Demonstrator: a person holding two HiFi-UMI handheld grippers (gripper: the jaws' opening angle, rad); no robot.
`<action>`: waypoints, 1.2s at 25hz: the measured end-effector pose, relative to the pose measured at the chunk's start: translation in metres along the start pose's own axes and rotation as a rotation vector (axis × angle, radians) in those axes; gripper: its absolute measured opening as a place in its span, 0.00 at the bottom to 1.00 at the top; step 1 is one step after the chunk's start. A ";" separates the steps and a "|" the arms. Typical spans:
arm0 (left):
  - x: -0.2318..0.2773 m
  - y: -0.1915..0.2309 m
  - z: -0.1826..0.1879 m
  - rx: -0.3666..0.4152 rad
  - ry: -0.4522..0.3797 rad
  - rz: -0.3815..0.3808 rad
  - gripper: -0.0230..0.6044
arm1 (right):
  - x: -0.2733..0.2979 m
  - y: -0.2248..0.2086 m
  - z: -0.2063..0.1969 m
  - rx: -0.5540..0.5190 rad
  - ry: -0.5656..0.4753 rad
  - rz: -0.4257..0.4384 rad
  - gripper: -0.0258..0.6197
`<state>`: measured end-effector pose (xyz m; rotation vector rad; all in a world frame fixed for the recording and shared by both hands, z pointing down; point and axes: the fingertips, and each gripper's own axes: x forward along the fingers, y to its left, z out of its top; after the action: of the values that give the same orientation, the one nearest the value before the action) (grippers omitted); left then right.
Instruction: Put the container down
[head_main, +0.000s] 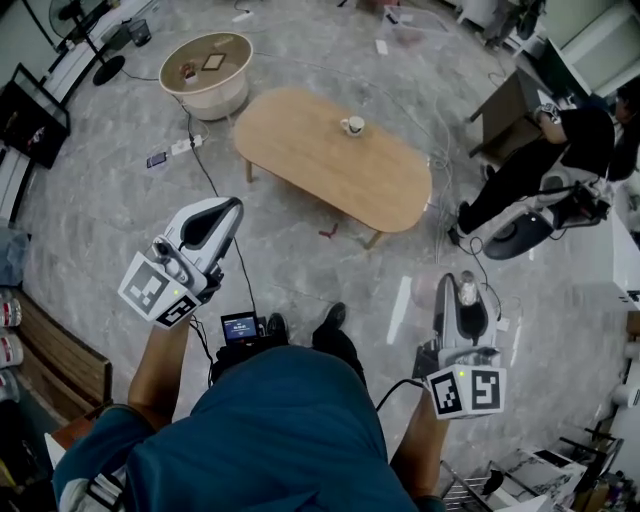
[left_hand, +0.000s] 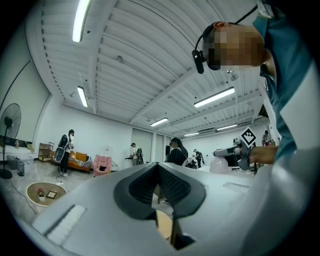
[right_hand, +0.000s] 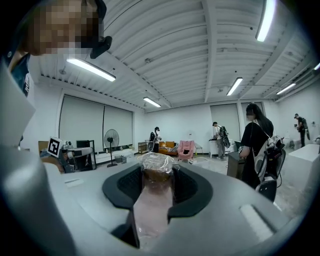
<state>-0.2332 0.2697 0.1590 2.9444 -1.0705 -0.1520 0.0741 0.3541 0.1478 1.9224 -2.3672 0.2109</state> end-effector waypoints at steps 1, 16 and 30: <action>0.003 0.001 0.001 0.001 0.000 0.015 0.03 | 0.006 -0.005 0.000 0.002 0.003 0.013 0.25; 0.082 -0.008 -0.003 0.033 0.013 0.184 0.03 | 0.091 -0.096 0.006 0.011 0.017 0.191 0.25; 0.120 -0.017 -0.009 0.050 0.043 0.286 0.03 | 0.139 -0.144 0.006 0.022 0.022 0.295 0.25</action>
<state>-0.1298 0.2059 0.1561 2.7798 -1.4914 -0.0605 0.1865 0.1896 0.1708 1.5619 -2.6347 0.2760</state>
